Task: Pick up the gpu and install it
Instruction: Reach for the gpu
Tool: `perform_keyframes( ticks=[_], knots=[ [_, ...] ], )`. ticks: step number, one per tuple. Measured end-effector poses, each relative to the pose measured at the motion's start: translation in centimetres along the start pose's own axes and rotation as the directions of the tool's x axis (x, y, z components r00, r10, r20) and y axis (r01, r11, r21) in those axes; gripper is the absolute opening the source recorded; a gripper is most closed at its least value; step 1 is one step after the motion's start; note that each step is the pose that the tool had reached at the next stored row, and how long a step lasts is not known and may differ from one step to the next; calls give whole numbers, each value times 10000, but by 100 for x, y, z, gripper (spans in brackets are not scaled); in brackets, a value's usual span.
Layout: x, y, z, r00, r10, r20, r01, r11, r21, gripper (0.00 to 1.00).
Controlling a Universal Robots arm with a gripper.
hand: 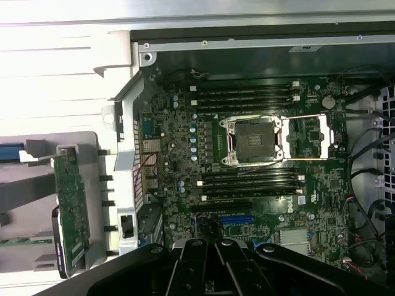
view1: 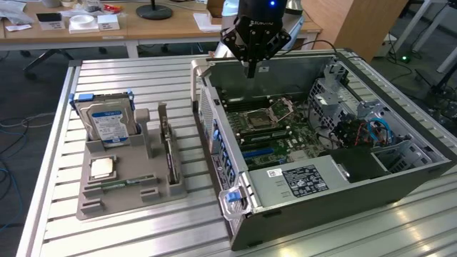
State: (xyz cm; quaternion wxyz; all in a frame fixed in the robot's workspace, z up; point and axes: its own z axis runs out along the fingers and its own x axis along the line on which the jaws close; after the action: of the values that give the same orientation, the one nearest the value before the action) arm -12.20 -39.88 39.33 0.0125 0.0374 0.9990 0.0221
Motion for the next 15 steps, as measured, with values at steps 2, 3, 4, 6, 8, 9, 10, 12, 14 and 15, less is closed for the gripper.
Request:
perform_keyframes(
  ticks=[2, 3, 4, 6, 8, 9, 10, 12, 14, 15],
  knots=[
    [9, -1, 0, 10000, 3, 1, -3, 10000, -1, 11],
    [18, -2, 0, 10000, 2, 1, -2, 10000, -1, 11],
    [27, -2, -1, 10000, 1, 0, -1, 10000, 0, 11],
    [45, -3, -1, 10000, 1, 0, -1, 10000, 0, 11],
    [63, -5, -2, 10000, 1, 0, -1, 10000, 1, 11],
    [71, -5, -2, 10000, 2, 0, -2, 10000, 0, 11],
    [79, -6, -2, 10000, 1, 0, -1, 10000, 0, 11],
    [95, -7, -3, 10000, 2, 0, -2, 10000, 1, 11],
    [111, -8, -3, 10000, 1, -1, -1, 10000, 0, 11],
    [118, -9, -4, 10000, 1, -1, -1, 10000, 1, 11]
  ],
)
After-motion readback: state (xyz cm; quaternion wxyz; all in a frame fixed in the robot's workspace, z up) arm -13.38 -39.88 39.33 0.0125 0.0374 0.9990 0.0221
